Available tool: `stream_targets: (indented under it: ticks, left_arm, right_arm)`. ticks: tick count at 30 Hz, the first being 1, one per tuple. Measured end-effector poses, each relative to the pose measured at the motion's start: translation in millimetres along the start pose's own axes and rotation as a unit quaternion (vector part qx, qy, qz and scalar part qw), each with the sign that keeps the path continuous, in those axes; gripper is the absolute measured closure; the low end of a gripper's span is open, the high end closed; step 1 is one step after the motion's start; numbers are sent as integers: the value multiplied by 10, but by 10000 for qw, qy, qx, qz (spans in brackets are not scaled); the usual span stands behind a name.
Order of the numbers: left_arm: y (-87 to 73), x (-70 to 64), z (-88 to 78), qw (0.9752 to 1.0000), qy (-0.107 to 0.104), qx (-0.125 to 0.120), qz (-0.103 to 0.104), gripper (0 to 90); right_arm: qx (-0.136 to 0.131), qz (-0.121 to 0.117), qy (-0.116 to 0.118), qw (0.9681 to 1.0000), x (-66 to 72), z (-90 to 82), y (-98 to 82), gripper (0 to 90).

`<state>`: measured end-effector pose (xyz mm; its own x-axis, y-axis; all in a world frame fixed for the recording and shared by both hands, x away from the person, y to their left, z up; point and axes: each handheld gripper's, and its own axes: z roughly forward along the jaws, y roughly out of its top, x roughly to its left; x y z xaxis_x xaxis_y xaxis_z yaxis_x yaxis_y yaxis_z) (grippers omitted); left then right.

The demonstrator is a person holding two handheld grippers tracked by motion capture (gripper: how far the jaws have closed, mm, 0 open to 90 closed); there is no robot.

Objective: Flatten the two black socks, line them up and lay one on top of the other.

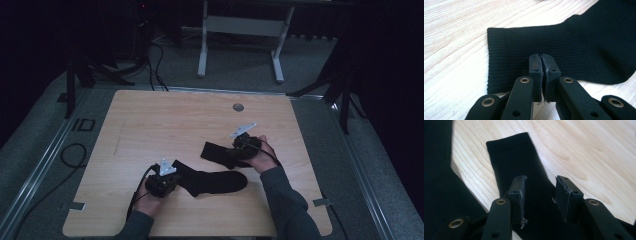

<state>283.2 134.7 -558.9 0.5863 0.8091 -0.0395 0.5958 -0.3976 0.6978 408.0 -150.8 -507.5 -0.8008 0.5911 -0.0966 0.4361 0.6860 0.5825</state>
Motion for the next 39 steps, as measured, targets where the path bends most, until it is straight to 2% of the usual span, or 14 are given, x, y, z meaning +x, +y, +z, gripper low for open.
stream_targets:
  ticks: [4, 11, 13, 14, 16, 19, 23, 26, 29, 32, 33, 34, 35, 39]
  left_arm:
    - [1, -6, 1, 10000, -11, 6, 21, 870]
    - [3, -12, 4, 10000, -25, 4, 28, 870]
    - [3, -16, 5, 10000, -26, -3, 27, 870]
    - [3, -16, 6, 10000, -31, -3, 27, 870]
    - [3, -17, 6, 10000, -35, -1, 26, 870]
    - [4, -21, 6, 10000, -36, 8, 42, 870]
    - [5, -26, 4, 10000, -36, 22, 63, 870]
    - [5, -20, 7, 10000, -64, 10, 42, 870]
    - [5, -21, 7, 10000, -63, 9, 46, 870]
    - [5, -25, 8, 10000, -56, 2, 45, 870]
    - [5, -25, 8, 10000, -56, 2, 45, 870]
    - [5, -26, 7, 10000, -52, 6, 49, 870]
    - [5, -26, 7, 10000, -53, 6, 42, 870]
    - [6, -25, 6, 10000, -47, 17, 64, 870]
  right_arm:
    - [148, -115, 163, 9997, 43, 162, 64, 579]
    - [315, -51, 419, 9986, 76, 364, 133, 503]
    - [435, -17, 441, 9981, 70, 425, 139, 498]
    - [525, 5, 441, 9976, 66, 462, 137, 493]
    - [486, 133, 490, 9975, 52, 488, 140, 502]
    - [527, 174, 400, 9977, 51, 493, 162, 592]
    - [595, 246, 324, 9974, 47, 490, 187, 817]
    - [621, 362, 343, 9968, 54, 489, 211, 839]
    - [410, 458, 440, 9971, 77, 406, 252, 841]
    - [53, 474, 508, 9976, 104, 199, 327, 841]
    - [53, 474, 508, 9976, 104, 199, 327, 841]
    - [-37, 463, 521, 9976, 112, 127, 345, 840]
    - [-204, 442, 542, 9973, 120, 12, 363, 840]
    - [-620, 524, 633, 9947, 121, -250, 374, 840]
